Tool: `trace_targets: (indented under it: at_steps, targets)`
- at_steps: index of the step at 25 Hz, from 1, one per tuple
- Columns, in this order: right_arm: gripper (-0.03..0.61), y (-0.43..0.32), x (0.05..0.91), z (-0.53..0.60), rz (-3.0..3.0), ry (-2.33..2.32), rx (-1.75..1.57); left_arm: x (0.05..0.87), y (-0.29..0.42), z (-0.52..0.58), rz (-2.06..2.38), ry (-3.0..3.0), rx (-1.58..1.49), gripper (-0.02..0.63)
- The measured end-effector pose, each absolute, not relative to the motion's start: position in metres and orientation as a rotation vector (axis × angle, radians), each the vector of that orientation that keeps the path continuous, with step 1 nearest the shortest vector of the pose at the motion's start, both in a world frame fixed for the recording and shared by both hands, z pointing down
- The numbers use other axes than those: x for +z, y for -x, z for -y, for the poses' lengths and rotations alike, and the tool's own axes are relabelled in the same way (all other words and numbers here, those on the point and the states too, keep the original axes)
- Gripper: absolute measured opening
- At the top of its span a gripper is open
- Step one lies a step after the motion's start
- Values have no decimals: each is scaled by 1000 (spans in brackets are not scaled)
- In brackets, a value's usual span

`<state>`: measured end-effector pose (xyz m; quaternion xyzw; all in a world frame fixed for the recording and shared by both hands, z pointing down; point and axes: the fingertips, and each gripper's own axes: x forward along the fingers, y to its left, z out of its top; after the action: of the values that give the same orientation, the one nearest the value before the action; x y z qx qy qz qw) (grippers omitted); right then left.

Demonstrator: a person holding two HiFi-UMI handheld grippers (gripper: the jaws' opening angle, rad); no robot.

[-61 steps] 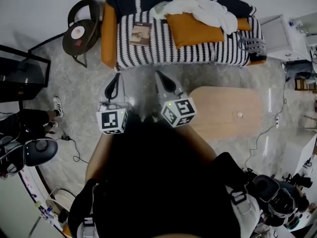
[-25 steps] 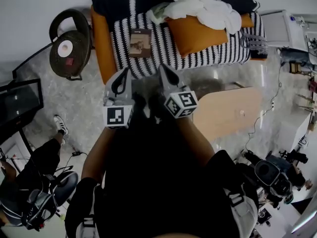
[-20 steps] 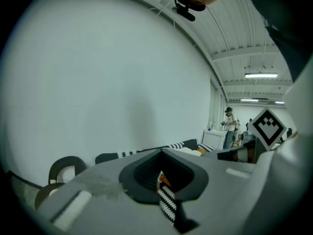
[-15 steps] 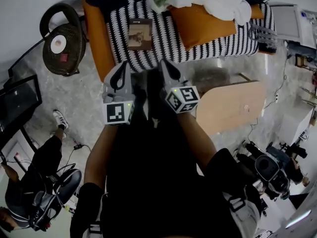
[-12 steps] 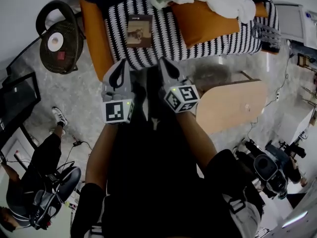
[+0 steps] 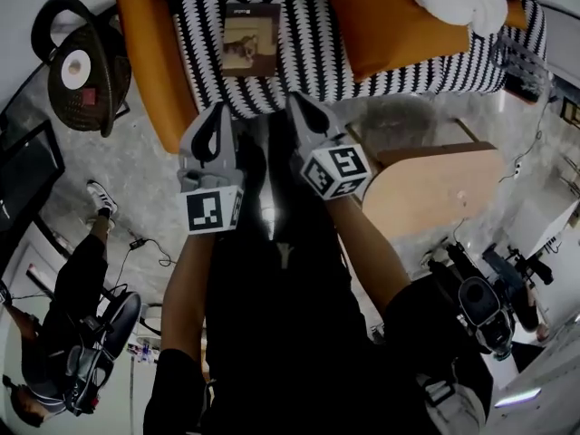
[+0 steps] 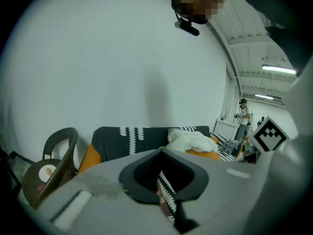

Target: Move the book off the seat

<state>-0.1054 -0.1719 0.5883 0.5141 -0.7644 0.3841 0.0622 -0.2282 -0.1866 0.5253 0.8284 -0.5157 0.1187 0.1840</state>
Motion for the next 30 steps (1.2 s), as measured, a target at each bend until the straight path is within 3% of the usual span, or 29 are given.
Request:
trace_targets:
  at_steps: [11, 17, 30]
  targets:
    - [26, 108, 712, 184, 2234, -1470, 1301, 630, 220, 201, 1433, -2261, 345, 6]
    - [111, 109, 768, 180, 2187, -1407, 1430, 658, 215, 206, 1416, -2251, 335, 6]
    - [198, 117, 882, 183, 2011, -1340, 1662, 716, 222, 219, 1390, -2223, 359, 6]
